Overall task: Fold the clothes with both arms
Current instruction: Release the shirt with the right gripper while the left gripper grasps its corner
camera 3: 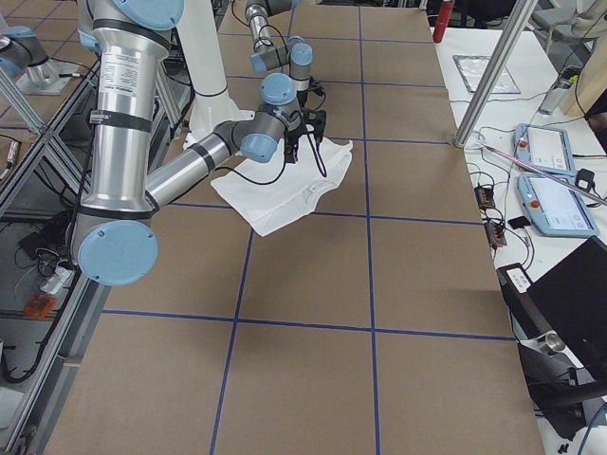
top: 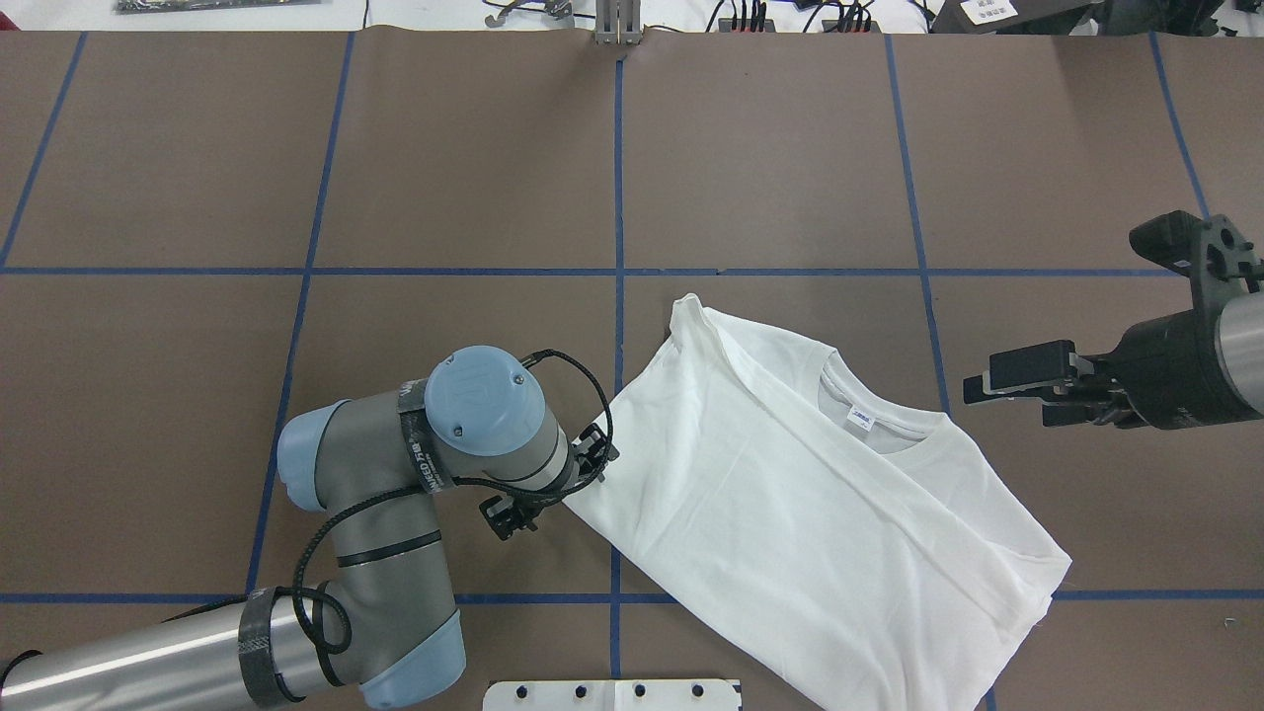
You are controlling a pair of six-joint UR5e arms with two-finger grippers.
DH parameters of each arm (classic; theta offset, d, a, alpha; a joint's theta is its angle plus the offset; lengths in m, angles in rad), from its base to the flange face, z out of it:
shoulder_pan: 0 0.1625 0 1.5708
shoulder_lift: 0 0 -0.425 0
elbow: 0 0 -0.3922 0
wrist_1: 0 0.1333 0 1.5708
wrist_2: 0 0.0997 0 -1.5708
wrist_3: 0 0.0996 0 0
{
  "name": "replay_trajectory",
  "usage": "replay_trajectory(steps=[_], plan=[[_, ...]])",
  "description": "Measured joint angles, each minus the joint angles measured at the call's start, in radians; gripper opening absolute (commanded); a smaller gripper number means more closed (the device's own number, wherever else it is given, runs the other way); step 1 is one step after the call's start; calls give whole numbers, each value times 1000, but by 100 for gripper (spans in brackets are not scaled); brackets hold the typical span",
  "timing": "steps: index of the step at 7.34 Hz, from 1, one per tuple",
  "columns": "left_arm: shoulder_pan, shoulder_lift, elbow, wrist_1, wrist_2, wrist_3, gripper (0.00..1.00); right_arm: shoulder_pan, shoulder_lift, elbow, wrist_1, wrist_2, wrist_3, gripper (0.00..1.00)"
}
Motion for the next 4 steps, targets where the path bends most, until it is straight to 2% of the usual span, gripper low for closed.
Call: replay_trajectory(steps=[3,4], plan=[[0,-11,-18,7,0,0,71,2,-1,1,0,7,0,100],[-1,-10,-19,8,1,0,67,3,-1,1,0,9,0,100]])
